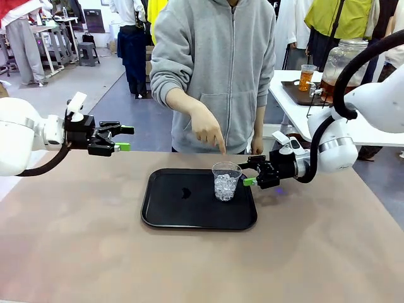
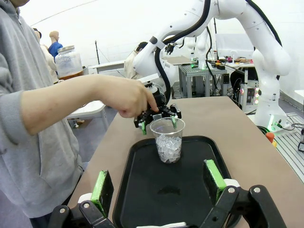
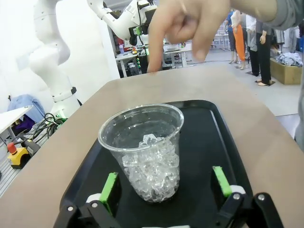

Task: Pour the drink into the iced cup.
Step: Pick up the iced cup indicated by the human and present it to them.

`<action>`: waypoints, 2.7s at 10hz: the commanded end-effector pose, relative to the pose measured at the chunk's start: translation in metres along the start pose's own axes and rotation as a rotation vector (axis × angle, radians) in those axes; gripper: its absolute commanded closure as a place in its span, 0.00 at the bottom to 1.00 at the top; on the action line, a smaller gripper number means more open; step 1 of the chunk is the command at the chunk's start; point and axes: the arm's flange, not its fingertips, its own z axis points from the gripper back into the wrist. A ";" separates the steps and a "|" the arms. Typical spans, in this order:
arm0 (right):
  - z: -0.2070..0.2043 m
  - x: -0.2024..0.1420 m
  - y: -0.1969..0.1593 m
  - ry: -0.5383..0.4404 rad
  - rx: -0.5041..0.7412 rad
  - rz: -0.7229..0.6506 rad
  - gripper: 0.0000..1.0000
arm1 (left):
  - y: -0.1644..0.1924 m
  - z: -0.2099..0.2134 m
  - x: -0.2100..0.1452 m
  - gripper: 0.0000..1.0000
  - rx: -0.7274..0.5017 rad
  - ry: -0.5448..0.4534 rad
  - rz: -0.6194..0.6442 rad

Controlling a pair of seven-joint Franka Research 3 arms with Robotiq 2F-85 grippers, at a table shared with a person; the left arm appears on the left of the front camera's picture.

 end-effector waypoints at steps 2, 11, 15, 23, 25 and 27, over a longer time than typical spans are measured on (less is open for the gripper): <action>-0.009 0.003 -0.008 0.021 0.057 -0.040 0.00 | -0.001 0.000 0.001 0.00 -0.003 0.009 -0.003; -0.030 0.001 -0.013 0.034 0.129 -0.019 0.00 | -0.001 0.000 0.001 0.00 -0.003 0.009 -0.003; -0.039 0.001 -0.013 0.042 0.189 -0.036 0.00 | -0.001 0.000 0.001 0.00 -0.003 0.009 -0.003; -0.062 0.004 -0.022 0.076 0.235 -0.003 0.00 | -0.001 0.000 0.001 0.00 -0.003 0.009 -0.003; -0.067 0.004 -0.023 0.074 0.262 0.010 0.00 | -0.001 0.000 0.001 0.00 -0.003 0.009 -0.003; -0.068 0.003 -0.020 0.057 0.300 0.024 0.14 | -0.001 0.000 0.001 0.00 -0.003 0.009 -0.003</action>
